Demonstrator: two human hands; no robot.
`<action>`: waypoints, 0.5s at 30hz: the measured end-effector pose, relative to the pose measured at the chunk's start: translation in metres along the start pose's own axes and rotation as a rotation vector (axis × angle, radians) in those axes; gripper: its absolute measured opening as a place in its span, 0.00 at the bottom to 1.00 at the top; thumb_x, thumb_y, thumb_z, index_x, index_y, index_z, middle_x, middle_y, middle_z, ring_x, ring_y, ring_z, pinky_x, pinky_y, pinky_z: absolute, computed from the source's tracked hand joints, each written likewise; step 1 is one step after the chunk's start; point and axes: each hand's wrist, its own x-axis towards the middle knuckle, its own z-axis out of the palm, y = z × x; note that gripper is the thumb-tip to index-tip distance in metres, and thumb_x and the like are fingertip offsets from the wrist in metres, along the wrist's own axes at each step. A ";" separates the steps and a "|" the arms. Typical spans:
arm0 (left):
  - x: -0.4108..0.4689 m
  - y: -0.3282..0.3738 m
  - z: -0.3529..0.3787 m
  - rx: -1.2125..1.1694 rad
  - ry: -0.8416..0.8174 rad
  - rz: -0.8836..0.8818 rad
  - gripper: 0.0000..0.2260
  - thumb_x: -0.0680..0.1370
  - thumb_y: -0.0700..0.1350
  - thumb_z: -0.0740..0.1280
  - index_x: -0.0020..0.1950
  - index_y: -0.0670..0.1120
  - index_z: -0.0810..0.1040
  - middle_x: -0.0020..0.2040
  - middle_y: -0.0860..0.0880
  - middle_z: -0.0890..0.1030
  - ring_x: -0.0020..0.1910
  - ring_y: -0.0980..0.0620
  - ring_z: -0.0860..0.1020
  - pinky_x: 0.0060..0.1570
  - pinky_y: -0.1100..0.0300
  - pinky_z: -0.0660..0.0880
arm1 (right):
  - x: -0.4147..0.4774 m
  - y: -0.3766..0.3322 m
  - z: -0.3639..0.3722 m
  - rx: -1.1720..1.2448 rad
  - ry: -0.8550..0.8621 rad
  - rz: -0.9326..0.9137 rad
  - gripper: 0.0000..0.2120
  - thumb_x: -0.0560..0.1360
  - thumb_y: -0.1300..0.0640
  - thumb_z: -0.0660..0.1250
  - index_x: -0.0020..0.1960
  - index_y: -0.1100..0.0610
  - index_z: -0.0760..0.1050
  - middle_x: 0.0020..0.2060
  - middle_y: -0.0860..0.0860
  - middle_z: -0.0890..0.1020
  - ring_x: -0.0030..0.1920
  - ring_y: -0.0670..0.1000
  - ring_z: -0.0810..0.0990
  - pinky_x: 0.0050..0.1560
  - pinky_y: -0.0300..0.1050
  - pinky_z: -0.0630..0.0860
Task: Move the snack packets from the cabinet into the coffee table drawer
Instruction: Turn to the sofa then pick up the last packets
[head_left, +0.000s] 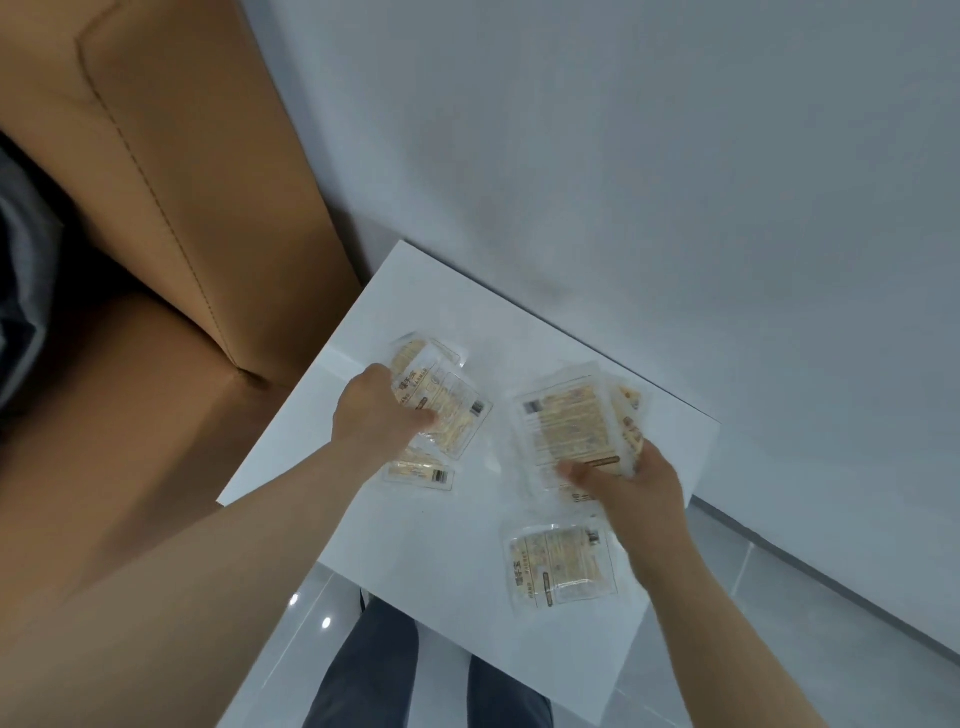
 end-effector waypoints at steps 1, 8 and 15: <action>-0.004 0.000 0.000 -0.052 -0.021 -0.006 0.21 0.68 0.51 0.76 0.53 0.44 0.72 0.48 0.50 0.77 0.45 0.51 0.76 0.38 0.61 0.72 | -0.002 0.001 -0.009 -0.003 0.012 0.004 0.19 0.64 0.63 0.77 0.53 0.54 0.78 0.43 0.48 0.86 0.43 0.49 0.85 0.44 0.45 0.81; -0.064 0.026 0.003 -0.248 -0.260 0.105 0.09 0.68 0.45 0.77 0.44 0.46 0.81 0.41 0.54 0.82 0.39 0.57 0.80 0.38 0.64 0.76 | -0.026 0.021 -0.054 0.087 0.123 0.046 0.16 0.66 0.66 0.75 0.51 0.53 0.79 0.44 0.49 0.85 0.43 0.49 0.84 0.40 0.42 0.79; -0.114 0.047 0.066 0.054 -0.485 0.193 0.19 0.65 0.45 0.76 0.34 0.46 0.64 0.35 0.51 0.67 0.31 0.55 0.67 0.29 0.63 0.63 | -0.052 0.053 -0.087 0.141 0.237 0.092 0.18 0.65 0.64 0.77 0.53 0.54 0.79 0.44 0.49 0.85 0.44 0.51 0.84 0.39 0.42 0.77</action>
